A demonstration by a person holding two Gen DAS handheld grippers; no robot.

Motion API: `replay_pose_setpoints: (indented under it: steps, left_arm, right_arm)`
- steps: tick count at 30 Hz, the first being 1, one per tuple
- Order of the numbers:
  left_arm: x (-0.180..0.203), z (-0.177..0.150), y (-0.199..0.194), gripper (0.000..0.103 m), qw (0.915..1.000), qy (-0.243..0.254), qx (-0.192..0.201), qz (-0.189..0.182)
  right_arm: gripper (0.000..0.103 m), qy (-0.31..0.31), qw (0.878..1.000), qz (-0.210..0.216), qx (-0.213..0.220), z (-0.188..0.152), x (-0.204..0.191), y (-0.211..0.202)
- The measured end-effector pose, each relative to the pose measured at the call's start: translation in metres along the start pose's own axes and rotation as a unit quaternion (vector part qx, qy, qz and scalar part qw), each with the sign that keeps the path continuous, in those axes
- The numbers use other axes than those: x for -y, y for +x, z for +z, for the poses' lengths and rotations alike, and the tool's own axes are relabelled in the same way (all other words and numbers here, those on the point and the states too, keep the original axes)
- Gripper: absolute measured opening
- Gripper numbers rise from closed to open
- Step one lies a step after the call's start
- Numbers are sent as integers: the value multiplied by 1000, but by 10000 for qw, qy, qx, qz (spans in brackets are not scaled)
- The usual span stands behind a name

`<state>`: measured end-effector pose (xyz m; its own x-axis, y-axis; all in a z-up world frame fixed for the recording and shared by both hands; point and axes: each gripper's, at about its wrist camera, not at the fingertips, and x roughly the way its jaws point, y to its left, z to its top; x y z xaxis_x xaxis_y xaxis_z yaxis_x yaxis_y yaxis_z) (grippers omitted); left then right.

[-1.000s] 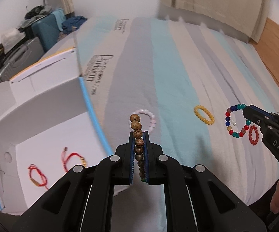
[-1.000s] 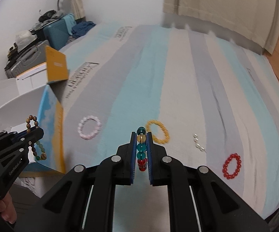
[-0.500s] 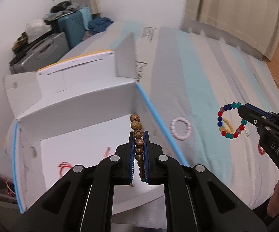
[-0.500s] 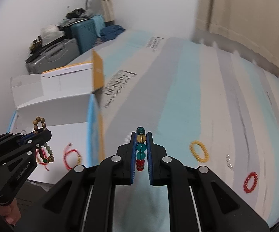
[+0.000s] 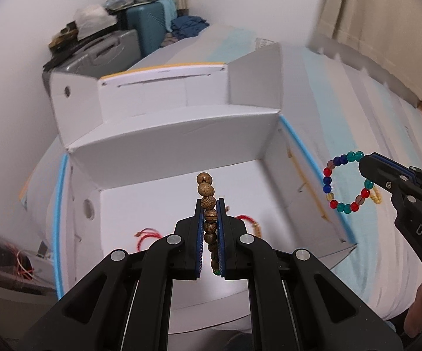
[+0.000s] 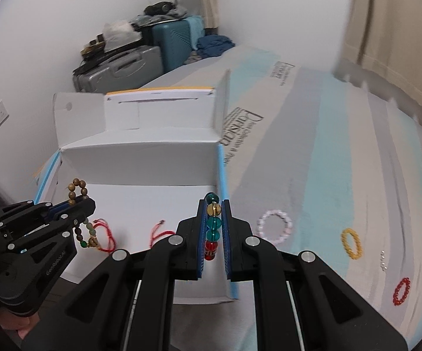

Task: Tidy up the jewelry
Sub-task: 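Carry both bead bracelets into the white box and open both tools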

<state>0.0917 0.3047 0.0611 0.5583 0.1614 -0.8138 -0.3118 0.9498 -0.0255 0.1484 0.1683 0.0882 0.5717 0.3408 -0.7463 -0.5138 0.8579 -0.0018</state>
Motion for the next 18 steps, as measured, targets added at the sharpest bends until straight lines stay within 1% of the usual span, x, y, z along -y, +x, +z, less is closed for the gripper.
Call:
replay_pose_setpoints:
  steps: [5, 7, 10, 13, 14, 18]
  left_arm:
    - [-26, -10, 10, 7, 9997, -146, -137, 104]
    - [-34, -14, 14, 7, 9995, -195, -201, 150]
    - [-46, -19, 24, 7, 9988, -304, -346, 188]
    - [-57, -24, 36, 7, 9972, -389, -582, 250]
    - [-59, -26, 40, 7, 9967, -419, -651, 245]
    - [-70, -32, 56, 7, 9945, -528, -887, 166]
  right_arm:
    - [9, -183, 9996, 105, -172, -2, -24, 16]
    - [9, -247, 9990, 158, -325, -3, -34, 27]
    - [9, -361, 9973, 200, -611, -7, -48, 44]
    - [9, -434, 9942, 253, -952, -11, -58, 63]
    - [9, -438, 9928, 251, -1085, -13, -60, 71]
    - [9, -436, 9888, 276, -1397, -20, -65, 91]
